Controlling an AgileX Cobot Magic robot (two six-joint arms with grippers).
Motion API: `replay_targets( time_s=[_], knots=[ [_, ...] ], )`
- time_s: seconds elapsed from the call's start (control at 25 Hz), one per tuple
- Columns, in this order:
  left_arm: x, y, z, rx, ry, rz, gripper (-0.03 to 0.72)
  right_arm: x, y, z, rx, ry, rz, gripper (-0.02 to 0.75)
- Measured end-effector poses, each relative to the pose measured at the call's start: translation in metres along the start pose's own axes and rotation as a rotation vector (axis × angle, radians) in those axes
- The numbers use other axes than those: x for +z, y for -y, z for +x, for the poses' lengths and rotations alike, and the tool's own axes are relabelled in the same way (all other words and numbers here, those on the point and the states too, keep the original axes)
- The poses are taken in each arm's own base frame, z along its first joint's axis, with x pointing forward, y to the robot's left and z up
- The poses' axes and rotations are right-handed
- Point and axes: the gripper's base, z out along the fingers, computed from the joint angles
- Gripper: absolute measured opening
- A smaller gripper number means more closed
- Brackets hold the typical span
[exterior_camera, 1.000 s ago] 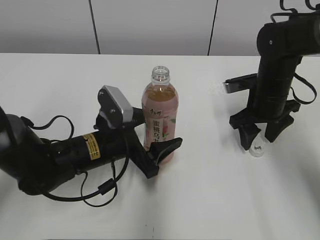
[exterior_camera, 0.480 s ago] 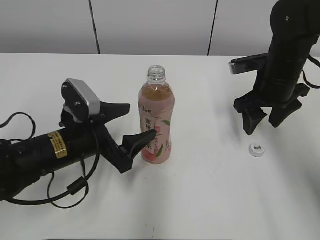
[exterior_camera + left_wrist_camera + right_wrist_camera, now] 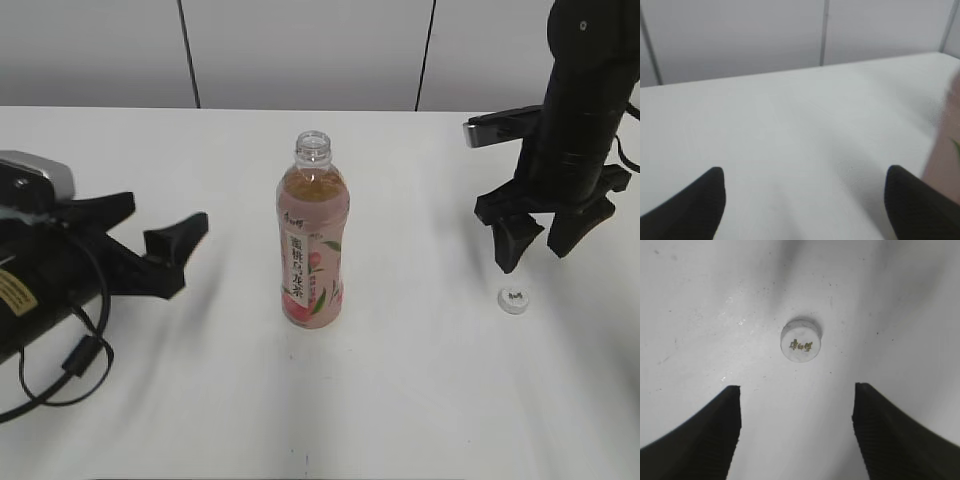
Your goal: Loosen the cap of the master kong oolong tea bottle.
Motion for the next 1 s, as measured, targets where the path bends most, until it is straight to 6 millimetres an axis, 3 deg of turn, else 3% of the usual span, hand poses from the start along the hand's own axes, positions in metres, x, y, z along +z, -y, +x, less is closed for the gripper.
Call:
replay_targets(
  time_s=[0.24, 0.52, 0.6, 0.8, 1.0],
  knots=[
    [-0.011, -0.046, -0.013, -0.124, 0.071, -0.194, 0.578, -0.002, 0.0, 0.001, -0.002, -0.003, -0.003, 0.524],
    [-0.047, -0.122, -0.012, -0.239, 0.116, -0.439, 0.578, -0.002, -0.004, 0.001, 0.001, 0.002, -0.046, 0.524],
    [-0.053, -0.127, -0.014, -0.233, 0.118, -0.422, 0.578, -0.002, -0.005, 0.001, 0.001, 0.003, -0.05, 0.524],
    [-0.062, -0.118, -0.033, -0.215, 0.079, -0.394, 0.577, -0.002, -0.005, 0.001, 0.003, 0.004, -0.055, 0.524],
    [-0.08, -0.114, -0.072, -0.132, 0.049, -0.463, 0.575, -0.003, -0.007, 0.0, 0.015, 0.01, -0.08, 0.524]
  ],
)
